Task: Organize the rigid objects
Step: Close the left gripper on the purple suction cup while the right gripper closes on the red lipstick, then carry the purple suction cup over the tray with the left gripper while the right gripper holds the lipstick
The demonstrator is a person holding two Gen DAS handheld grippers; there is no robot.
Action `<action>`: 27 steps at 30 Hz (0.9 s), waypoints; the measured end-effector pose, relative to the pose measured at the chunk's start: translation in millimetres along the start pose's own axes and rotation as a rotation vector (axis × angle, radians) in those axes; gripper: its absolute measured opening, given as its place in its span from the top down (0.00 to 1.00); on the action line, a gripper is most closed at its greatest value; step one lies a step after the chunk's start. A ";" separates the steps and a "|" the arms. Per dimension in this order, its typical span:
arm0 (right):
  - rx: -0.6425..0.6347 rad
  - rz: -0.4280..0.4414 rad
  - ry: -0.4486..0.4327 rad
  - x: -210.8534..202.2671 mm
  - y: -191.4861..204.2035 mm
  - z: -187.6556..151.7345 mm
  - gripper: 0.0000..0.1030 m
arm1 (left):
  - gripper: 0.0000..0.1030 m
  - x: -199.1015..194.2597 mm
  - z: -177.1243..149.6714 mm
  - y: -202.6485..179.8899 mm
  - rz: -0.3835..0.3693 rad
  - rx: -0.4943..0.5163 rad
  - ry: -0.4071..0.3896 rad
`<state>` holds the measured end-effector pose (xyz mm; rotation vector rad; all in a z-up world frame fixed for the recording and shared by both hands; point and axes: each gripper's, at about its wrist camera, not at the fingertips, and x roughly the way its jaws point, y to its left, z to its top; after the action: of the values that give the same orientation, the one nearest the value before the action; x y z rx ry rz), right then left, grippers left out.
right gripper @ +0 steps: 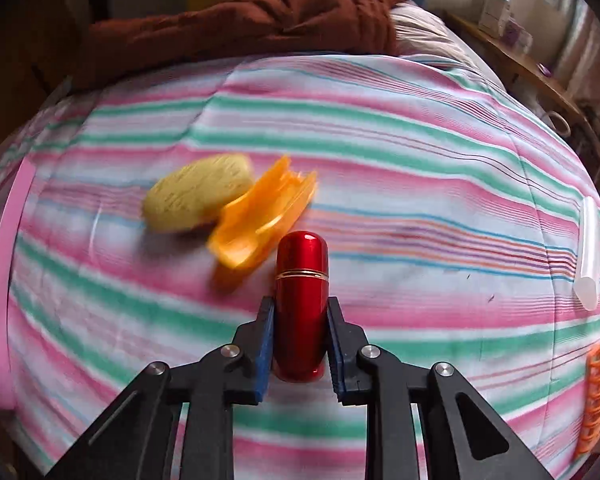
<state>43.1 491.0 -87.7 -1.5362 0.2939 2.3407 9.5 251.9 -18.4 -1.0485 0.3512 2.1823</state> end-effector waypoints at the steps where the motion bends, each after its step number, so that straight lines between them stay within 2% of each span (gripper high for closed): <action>1: -0.027 -0.001 0.000 -3.5 5.9 -8.2 0.77 | 0.68 -2.9 -0.3 2.7 0.006 -0.010 -0.005; 5: -0.052 0.036 0.005 -14.7 15.9 -35.0 0.76 | 0.68 -15.6 -4.0 13.7 0.031 -0.034 -0.027; 8: -0.058 0.026 -0.033 -17.6 18.1 -46.1 0.76 | 0.68 -23.7 -7.9 19.8 0.037 -0.051 -0.038; 15: -0.073 0.024 -0.089 -17.8 18.9 -51.6 0.76 | 0.68 -39.3 -18.7 30.4 0.067 -0.066 -0.056; 20: -0.113 -0.014 -0.120 -16.9 26.4 -51.3 0.76 | 0.68 -46.3 -26.0 42.2 0.091 -0.092 -0.061; 27: -0.123 -0.035 -0.116 -15.0 30.6 -49.2 0.76 | 0.68 -50.9 -33.6 54.2 0.112 -0.118 -0.058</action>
<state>78.9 443.4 -93.8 -1.4388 0.0959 2.4491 14.8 171.9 -3.3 -1.0488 0.2636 2.3527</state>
